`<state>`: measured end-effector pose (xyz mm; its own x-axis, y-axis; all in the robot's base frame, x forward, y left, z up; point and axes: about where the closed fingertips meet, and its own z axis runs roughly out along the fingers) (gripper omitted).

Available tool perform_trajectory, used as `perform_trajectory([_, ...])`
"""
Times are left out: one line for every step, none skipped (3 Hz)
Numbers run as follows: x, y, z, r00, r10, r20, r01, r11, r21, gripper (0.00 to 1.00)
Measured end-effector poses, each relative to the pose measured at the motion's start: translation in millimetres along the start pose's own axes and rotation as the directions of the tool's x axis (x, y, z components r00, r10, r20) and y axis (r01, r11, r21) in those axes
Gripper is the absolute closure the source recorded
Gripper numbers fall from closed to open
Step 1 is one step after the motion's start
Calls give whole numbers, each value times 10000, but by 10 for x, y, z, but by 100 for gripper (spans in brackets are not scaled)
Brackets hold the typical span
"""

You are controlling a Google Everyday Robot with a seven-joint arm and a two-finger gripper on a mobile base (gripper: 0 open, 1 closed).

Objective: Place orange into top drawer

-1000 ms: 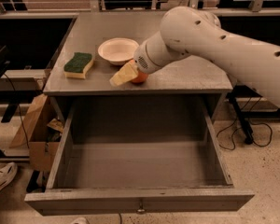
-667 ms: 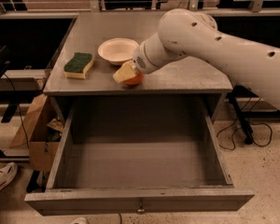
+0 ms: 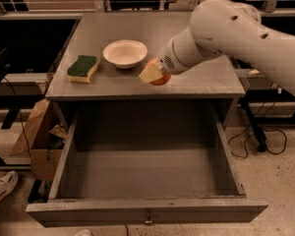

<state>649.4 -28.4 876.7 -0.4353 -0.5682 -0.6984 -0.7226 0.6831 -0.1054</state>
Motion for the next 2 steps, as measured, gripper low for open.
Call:
perform_trajectory([64,106,-729,9977,-463,485,453,9988,207,100])
perform_trajectory([214,264,-1127,9931,-459,1078,544,9956,-766,100])
